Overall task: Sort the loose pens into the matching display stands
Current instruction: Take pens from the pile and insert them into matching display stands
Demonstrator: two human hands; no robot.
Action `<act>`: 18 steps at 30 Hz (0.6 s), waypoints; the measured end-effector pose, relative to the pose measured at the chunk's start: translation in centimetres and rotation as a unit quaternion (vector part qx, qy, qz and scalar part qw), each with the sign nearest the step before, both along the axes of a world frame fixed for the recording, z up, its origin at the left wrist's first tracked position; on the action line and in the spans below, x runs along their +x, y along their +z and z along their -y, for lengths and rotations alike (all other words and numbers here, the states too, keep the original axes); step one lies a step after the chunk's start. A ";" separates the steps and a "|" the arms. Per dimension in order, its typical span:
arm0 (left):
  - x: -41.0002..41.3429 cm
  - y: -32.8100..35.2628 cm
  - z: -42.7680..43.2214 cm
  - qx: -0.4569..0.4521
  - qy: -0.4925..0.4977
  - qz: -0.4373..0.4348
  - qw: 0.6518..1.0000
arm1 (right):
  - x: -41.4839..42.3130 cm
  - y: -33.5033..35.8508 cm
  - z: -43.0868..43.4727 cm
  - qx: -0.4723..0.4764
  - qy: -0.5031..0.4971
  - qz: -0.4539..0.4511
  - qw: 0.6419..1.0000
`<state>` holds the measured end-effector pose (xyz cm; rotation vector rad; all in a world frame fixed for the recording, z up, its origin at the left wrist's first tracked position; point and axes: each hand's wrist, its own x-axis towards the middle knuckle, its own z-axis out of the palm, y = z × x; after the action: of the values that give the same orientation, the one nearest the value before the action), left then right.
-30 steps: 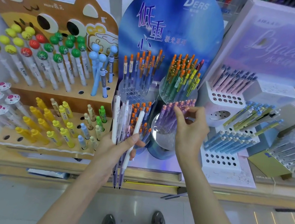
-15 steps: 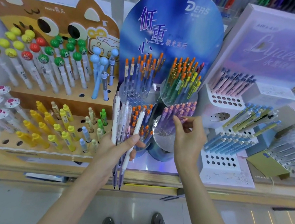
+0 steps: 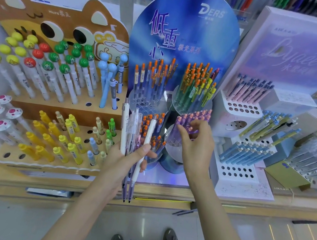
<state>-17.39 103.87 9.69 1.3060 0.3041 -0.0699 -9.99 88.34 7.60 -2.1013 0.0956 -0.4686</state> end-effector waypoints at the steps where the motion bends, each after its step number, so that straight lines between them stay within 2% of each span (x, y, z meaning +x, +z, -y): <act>1: 0.0 0.0 0.0 0.000 -0.001 -0.001 1.000 | 0.1 0.2 0.0 0.001 0.001 0.000 1.000; 8: 0.1 0.0 0.0 -0.001 0.000 -0.007 1.000 | 0.1 0.7 -0.1 0.018 0.002 -0.005 1.000; 12: 0.2 0.1 0.1 0.000 0.000 -0.005 1.000 | 0.2 0.4 0.2 -0.064 -0.012 0.043 0.997; 15: 0.2 0.2 0.2 0.002 -0.004 -0.005 1.000 | 0.4 0.4 0.2 -0.097 -0.012 0.040 0.994; 18: 0.2 0.3 0.4 0.000 -0.007 -0.005 1.000 | 0.0 0.9 0.1 -0.047 -0.015 0.007 0.999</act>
<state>-17.18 103.45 10.04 1.3086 0.3038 -0.0875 -9.97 88.19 8.46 -2.1916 0.0998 -0.5145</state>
